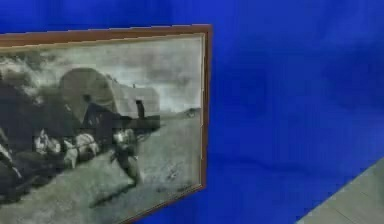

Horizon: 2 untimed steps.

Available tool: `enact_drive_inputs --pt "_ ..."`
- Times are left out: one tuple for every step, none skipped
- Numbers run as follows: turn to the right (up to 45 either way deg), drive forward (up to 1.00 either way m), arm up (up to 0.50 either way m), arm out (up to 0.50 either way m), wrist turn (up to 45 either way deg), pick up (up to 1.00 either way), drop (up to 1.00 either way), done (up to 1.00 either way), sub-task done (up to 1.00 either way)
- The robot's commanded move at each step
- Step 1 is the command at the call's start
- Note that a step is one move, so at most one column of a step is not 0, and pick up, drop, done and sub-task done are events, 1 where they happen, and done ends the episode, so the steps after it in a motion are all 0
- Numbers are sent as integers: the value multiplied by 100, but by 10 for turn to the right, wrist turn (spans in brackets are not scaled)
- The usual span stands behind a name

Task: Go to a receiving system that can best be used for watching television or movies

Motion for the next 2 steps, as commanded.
enact_drive_inputs --pt "450 0 0 0 0 0 0 0 0" --pt "450 0 0 0 0 0 0 0 0"
